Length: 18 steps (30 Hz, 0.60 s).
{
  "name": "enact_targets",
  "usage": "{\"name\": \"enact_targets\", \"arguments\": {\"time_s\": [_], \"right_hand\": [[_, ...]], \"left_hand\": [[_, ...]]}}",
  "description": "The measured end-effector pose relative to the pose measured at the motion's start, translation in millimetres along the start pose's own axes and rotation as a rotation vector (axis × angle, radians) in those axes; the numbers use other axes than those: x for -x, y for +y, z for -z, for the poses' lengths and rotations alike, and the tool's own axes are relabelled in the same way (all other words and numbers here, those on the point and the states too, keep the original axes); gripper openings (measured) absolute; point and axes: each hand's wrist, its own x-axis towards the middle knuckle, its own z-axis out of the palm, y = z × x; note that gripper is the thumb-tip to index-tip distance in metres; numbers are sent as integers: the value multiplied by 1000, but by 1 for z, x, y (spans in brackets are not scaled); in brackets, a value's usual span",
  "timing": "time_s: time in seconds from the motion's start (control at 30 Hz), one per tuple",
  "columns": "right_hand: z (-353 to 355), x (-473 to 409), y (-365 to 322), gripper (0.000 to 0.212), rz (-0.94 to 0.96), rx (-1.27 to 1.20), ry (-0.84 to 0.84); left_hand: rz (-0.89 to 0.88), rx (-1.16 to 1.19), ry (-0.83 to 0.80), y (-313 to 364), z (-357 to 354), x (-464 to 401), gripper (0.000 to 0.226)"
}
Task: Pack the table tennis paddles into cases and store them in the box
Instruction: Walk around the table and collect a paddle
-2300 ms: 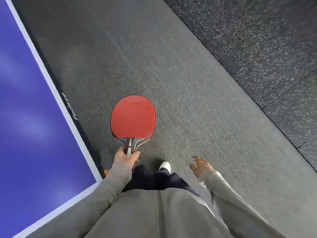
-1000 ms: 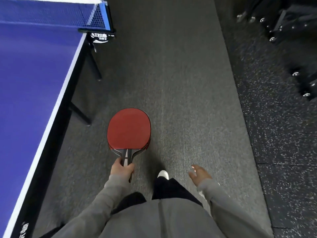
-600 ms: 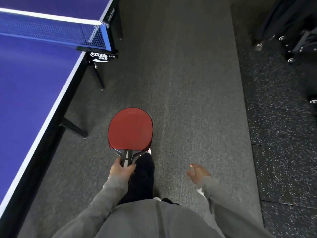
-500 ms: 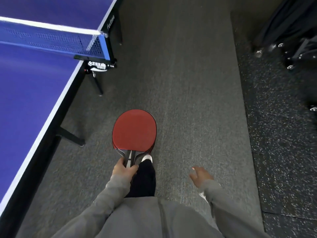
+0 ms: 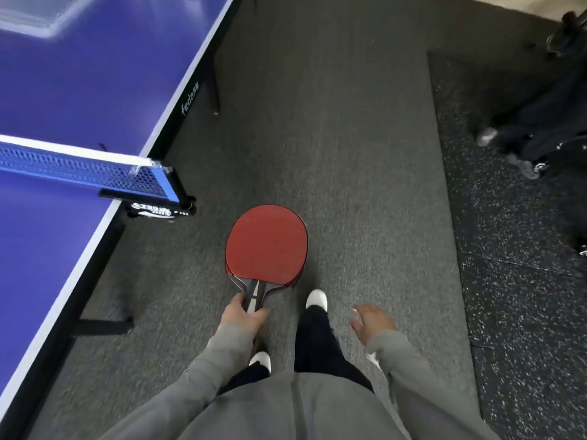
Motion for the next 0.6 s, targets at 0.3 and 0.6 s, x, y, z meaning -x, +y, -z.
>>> {"name": "enact_targets", "arguments": {"time_s": [0.3, 0.6], "right_hand": [[146, -157, 11, 45, 92, 131, -44], [292, -291, -41, 51, 268, 241, -5]], "left_hand": [[104, 62, 96, 128, -44, -107, 26], [148, 324, 360, 238, -45, -182, 17]]}}
